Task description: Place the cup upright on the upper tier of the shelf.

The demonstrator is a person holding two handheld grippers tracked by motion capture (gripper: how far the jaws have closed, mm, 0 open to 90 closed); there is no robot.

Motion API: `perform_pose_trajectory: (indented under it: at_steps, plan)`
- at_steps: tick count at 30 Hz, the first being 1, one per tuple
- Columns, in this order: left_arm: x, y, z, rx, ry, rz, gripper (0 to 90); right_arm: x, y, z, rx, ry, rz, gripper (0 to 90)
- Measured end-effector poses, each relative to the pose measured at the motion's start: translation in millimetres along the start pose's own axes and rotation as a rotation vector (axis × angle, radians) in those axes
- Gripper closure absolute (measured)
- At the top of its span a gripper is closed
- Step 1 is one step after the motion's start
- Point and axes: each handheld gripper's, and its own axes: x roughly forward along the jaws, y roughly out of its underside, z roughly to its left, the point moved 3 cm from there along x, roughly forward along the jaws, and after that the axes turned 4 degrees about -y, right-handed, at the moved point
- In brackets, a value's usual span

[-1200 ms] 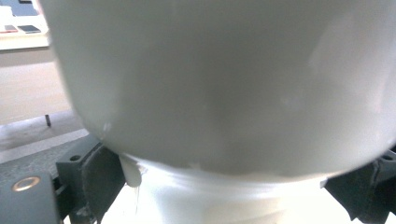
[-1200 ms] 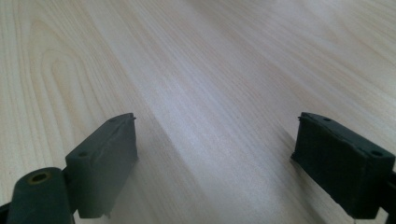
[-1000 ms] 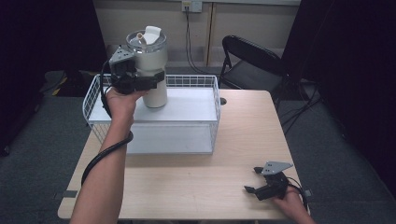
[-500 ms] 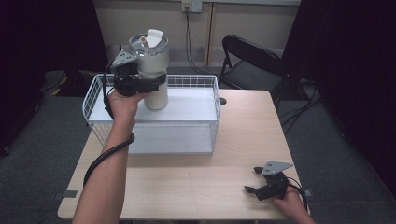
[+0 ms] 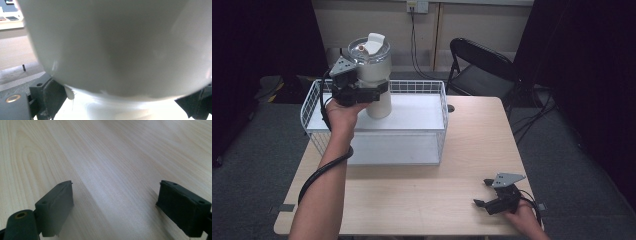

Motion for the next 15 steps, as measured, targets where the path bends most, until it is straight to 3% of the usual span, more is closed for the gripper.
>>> perform_pose_trajectory:
  at_steps: [1, 15]
  plan:
    - [-0.4, -0.2, -1.8, 0.018, -0.001, 0.005, 8.9, 0.0, 0.0, 0.0, 0.001, 0.0, 0.001, 12.6]
    - [-0.5, 2.2, -2.8, 0.007, -0.01, -0.014, 8.8, -0.2, 0.0, 0.0, 0.0, 0.0, 0.002, 12.6]
